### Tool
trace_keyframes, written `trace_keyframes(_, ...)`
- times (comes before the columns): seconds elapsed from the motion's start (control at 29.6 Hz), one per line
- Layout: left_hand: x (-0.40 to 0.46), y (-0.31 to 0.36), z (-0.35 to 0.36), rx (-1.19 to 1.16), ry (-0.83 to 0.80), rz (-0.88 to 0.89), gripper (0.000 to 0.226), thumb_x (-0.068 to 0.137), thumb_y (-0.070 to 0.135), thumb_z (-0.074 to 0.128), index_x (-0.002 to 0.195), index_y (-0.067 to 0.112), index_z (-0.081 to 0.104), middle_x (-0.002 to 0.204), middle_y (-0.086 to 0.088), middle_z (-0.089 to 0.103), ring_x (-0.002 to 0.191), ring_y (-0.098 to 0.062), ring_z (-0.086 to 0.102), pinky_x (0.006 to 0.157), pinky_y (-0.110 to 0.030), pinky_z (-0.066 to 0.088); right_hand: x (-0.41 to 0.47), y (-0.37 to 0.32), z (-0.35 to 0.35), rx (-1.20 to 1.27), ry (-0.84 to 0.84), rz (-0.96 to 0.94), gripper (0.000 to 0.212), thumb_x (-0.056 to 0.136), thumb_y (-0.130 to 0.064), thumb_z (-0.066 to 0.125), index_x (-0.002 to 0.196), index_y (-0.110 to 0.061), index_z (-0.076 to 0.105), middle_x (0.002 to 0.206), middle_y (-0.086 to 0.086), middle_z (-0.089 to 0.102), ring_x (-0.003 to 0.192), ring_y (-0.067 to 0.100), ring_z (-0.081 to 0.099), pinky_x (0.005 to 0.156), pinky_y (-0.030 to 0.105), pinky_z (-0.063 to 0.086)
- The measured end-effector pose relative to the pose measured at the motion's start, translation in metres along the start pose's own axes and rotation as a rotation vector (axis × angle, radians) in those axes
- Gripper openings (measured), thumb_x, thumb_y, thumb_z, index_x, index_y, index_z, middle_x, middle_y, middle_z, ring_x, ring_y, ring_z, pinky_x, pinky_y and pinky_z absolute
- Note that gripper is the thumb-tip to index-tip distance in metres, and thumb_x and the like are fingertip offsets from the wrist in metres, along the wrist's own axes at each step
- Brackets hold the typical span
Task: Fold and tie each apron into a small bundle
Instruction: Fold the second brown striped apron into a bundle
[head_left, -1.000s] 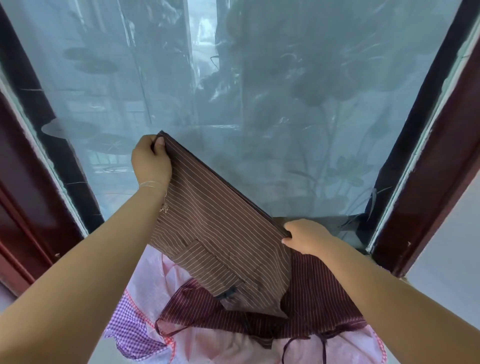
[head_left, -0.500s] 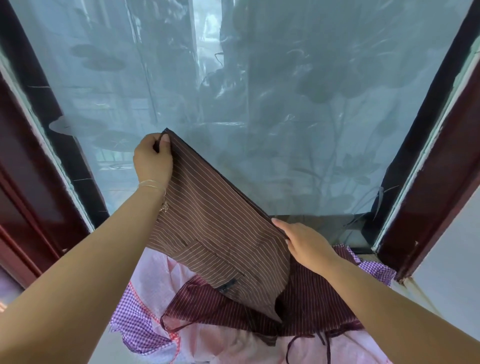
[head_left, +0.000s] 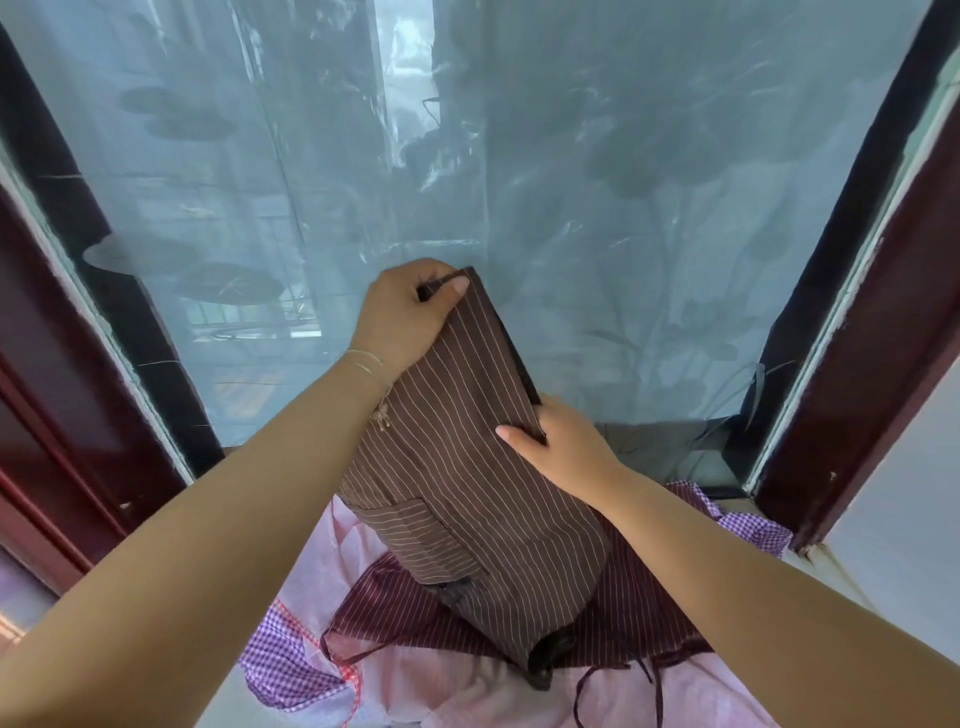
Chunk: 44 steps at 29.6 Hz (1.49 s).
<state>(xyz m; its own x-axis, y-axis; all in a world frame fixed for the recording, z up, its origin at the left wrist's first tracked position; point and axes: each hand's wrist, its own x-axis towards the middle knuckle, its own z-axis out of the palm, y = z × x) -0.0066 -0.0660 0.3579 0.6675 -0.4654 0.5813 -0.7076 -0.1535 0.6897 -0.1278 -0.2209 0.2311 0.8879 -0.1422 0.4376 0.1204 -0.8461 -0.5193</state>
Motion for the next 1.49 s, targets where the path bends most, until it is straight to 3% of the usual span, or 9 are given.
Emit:
trace_keyframes(0.24,0.011,-0.042,-0.03,0.049,0.383,-0.142,0.018,0.094,0.028,0.057,0.096,0.015,0.069,0.093,0.001,0.067,0.087,-0.014,0.06,0.082,-0.025,0.048,-0.034,0.076,0.003,-0.461,-0.378,0.216,0.048,0.1,-0.048,0.034,0.071,-0.016,0.053,0.078,-0.003,0.049,0.064,0.011,0.051,0.055,0.023,0.038)
trace_keyframes(0.37,-0.004,-0.073,-0.034,-0.01,0.52,-0.324,0.021,0.096,0.028,0.052,0.096,0.013,0.067,0.092,0.001,0.064,0.085,-0.015,0.057,0.08,-0.027,0.047,-0.046,0.11,-0.02,-0.647,-0.263,0.359,0.044,0.102,-0.038,0.036,0.071,-0.012,0.053,0.083,0.002,0.052,0.067,0.013,0.051,0.06,0.025,0.037)
trace_keyframes(0.51,-0.008,-0.075,-0.033,-0.045,0.534,-0.324,0.02,0.096,0.027,0.052,0.089,0.013,0.064,0.085,0.001,0.06,0.079,-0.013,0.053,0.078,-0.029,0.046,-0.047,0.115,-0.022,-0.465,-0.277,0.342,0.04,0.099,-0.044,0.043,0.103,-0.014,0.069,0.104,0.002,0.06,0.095,0.017,0.059,0.082,0.027,0.046)
trace_keyframes(0.64,-0.003,-0.049,-0.027,-0.14,0.45,-0.206,0.015,0.094,0.026,0.055,0.092,0.017,0.067,0.089,0.004,0.065,0.084,-0.01,0.059,0.082,-0.026,0.051,-0.047,0.101,0.012,-0.264,-0.364,0.463,0.071,0.084,-0.065,0.052,0.138,-0.019,0.047,0.131,0.002,0.049,0.122,0.021,0.049,0.103,0.04,0.042)
trace_keyframes(1.01,0.009,-0.034,-0.048,-0.222,0.506,-0.125,0.012,0.093,0.023,0.058,0.086,0.019,0.067,0.078,0.011,0.061,0.073,-0.002,0.055,0.075,-0.02,0.05,-0.042,0.097,0.042,-0.182,-0.351,0.519,0.033,0.096,-0.045,0.049,0.095,-0.013,0.058,0.087,0.002,0.063,0.076,0.016,0.063,0.069,0.03,0.052)
trace_keyframes(1.15,0.001,-0.063,-0.062,-0.148,0.618,-0.256,0.016,0.096,0.024,0.054,0.082,0.02,0.06,0.074,0.012,0.056,0.069,-0.001,0.049,0.069,-0.012,0.044,-0.045,0.098,0.016,-0.164,-0.068,0.54,0.037,0.096,-0.039,0.05,0.068,-0.016,0.05,0.068,-0.003,0.049,0.063,0.017,0.052,0.051,0.02,0.031)
trace_keyframes(1.25,-0.018,-0.095,-0.065,-0.008,0.674,-0.407,0.023,0.097,0.029,0.05,0.098,0.011,0.064,0.096,-0.006,0.066,0.085,-0.018,0.058,0.076,-0.022,0.042,-0.037,0.089,-0.013,-0.01,0.254,0.524,0.033,0.096,-0.034,0.055,0.082,-0.006,0.065,0.072,-0.001,0.057,0.069,0.018,0.053,0.057,0.024,0.03)
trace_keyframes(1.38,-0.057,-0.146,-0.061,0.233,0.491,-0.714,0.035,0.101,0.026,0.039,0.12,0.001,0.053,0.123,-0.024,0.057,0.114,-0.039,0.052,0.094,-0.036,0.038,-0.025,0.08,-0.033,-0.103,0.223,0.41,0.027,0.097,-0.032,0.053,0.108,-0.008,0.06,0.086,0.007,0.065,0.077,0.023,0.059,0.067,0.032,0.041)
trace_keyframes(1.49,-0.092,-0.199,-0.063,0.486,-0.001,-0.904,0.036,0.101,0.019,0.039,0.122,-0.006,0.054,0.127,-0.029,0.055,0.116,-0.042,0.052,0.098,-0.039,0.039,-0.021,0.081,-0.039,-0.192,-0.129,0.464,0.033,0.097,-0.036,0.052,0.125,-0.018,0.049,0.098,0.011,0.065,0.086,0.027,0.062,0.076,0.039,0.048)
